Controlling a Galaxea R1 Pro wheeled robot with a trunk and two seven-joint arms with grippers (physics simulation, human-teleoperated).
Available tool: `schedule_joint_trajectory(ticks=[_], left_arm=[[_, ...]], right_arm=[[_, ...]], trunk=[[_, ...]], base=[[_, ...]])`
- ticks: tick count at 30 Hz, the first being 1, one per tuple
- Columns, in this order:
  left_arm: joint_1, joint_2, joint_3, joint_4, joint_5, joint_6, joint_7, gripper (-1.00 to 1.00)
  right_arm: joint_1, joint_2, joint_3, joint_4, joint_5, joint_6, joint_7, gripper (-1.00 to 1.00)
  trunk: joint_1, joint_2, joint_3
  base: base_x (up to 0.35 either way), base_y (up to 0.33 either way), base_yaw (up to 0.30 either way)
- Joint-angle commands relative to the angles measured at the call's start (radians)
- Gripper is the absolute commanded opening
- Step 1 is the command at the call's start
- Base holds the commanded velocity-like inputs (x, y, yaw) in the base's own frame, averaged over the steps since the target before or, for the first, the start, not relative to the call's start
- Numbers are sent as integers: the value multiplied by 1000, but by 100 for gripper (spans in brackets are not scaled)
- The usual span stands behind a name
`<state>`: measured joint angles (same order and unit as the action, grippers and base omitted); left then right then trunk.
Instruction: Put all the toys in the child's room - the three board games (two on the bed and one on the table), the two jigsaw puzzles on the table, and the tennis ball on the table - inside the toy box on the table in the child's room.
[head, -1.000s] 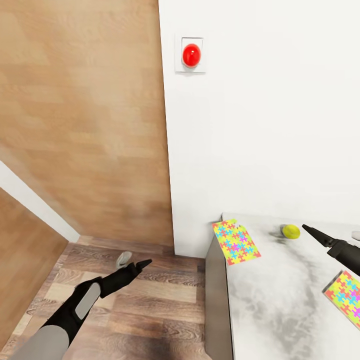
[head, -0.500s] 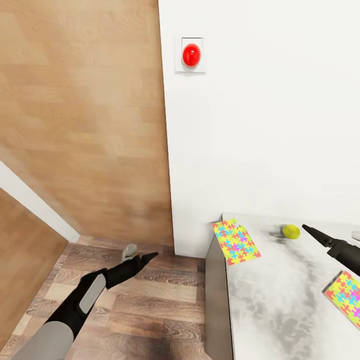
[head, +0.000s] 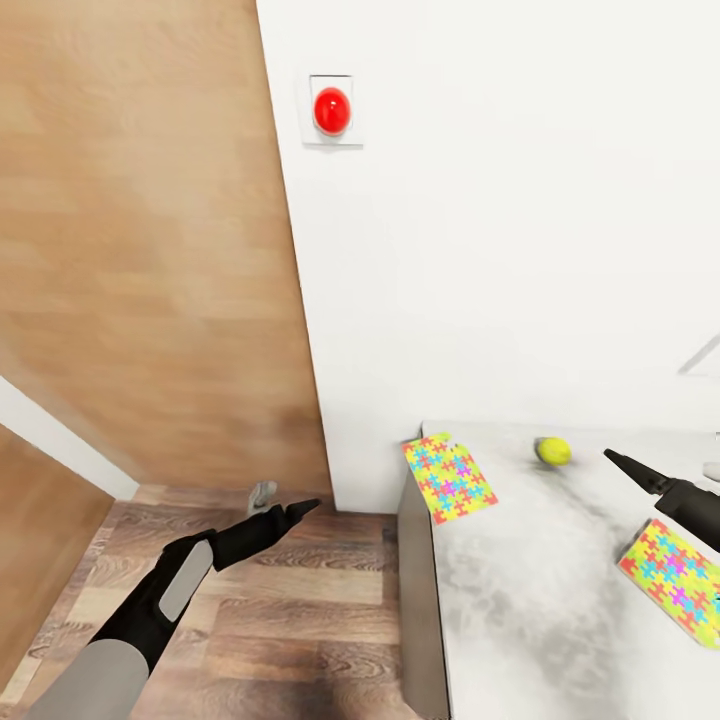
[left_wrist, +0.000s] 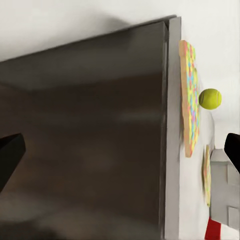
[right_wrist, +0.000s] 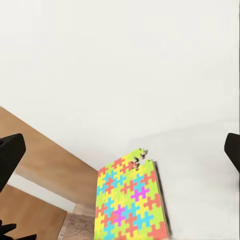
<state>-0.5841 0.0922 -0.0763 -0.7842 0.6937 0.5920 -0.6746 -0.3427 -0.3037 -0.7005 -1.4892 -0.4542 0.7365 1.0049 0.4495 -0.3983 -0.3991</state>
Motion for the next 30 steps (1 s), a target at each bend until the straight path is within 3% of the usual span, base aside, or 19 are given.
schedule_joint_trajectory(ticks=[1, 23, 28, 30], left_arm=[[0, 1, -2, -1, 9, 7, 2, 100], [0, 1, -1, -10, 11, 8, 2, 100], [0, 1, 2, -9, 12, 6, 6, 100], [0, 1, 6, -9, 12, 4, 8, 100]], right_arm=[[-1, 0, 0, 0, -3, 6, 1, 100], [-1, -3, -2, 1, 10, 36, -12, 100], [-1, -29, -4, 1, 36, 49, -22, 100], [-1, -65, -4, 1, 51, 55, -30, 100]], trunk=[[1, -2, -2], [1, -2, -2], [1, -2, -2], [1, -2, -2]], base=[[0, 0, -229], [0, 0, -71], [0, 0, -7], [0, 0, -4]])
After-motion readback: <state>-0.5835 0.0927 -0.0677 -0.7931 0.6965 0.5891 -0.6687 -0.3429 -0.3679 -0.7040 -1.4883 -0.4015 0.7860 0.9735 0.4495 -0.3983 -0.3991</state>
